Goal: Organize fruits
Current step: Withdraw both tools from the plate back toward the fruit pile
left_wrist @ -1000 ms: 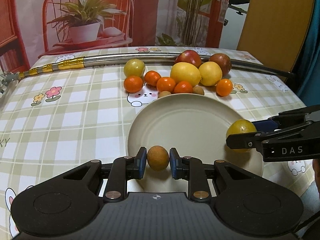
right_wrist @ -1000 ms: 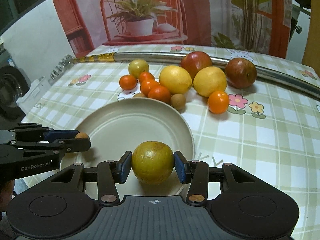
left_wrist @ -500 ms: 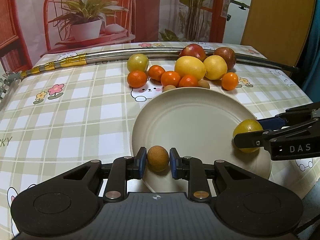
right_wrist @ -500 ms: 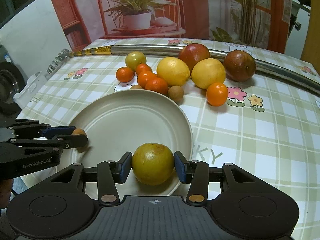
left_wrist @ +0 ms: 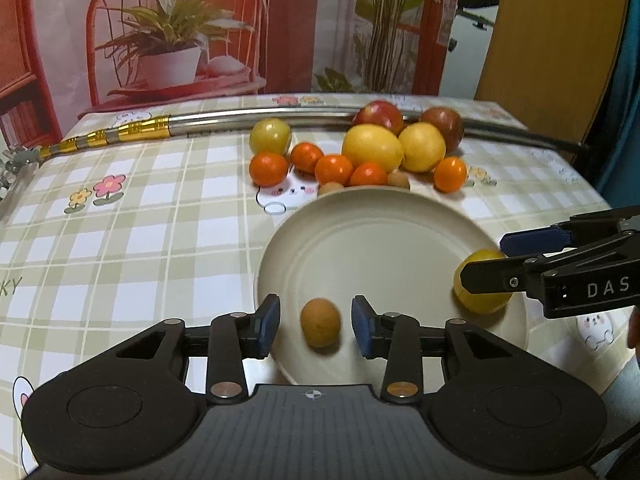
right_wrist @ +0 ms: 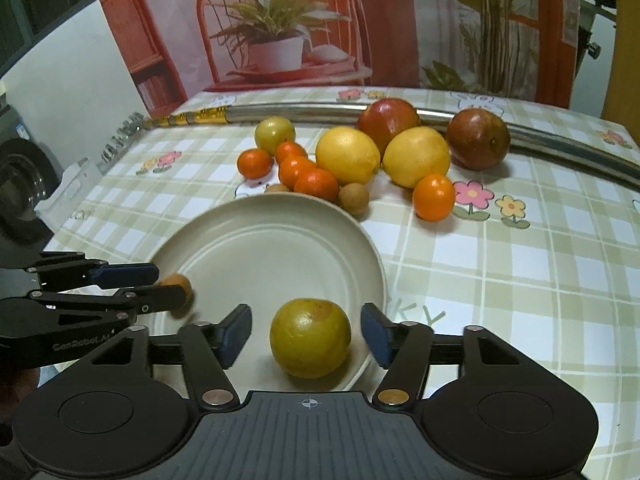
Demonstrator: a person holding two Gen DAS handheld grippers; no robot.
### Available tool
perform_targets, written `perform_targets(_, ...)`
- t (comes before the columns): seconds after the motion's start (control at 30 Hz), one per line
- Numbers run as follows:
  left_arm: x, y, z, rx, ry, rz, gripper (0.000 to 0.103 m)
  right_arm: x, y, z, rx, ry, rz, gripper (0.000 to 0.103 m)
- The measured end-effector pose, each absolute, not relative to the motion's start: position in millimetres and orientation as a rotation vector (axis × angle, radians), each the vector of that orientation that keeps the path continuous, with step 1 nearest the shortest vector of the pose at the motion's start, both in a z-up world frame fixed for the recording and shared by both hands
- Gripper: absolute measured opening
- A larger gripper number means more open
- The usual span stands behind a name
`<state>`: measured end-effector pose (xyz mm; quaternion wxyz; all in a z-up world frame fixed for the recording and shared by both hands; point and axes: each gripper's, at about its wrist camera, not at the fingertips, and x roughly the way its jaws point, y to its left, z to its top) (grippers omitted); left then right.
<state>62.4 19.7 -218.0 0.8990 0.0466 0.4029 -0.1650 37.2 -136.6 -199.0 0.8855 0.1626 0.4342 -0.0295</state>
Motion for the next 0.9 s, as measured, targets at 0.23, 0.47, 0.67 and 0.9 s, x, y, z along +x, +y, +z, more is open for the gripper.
perform_targets(0.23,65,27,-205,0.017,0.788,-0.331,0.053,33,-150,-182,0.354,0.810,-0.111,0.091)
perform_targets(0.47,80,29,-188,0.028,0.778,-0.297,0.053,35,-165,-170,0.334,0.761,-0.158,0.095)
perform_targets(0.67,99,41,-161,-0.039,0.758,-0.277,0.051,39,-182,-153,0.286,0.717,-0.169,0.093)
perform_targets(0.9,127,43,-143,-0.063,0.780,-0.288,0.050,52,-190,-131,0.118,0.671,-0.118,0.079)
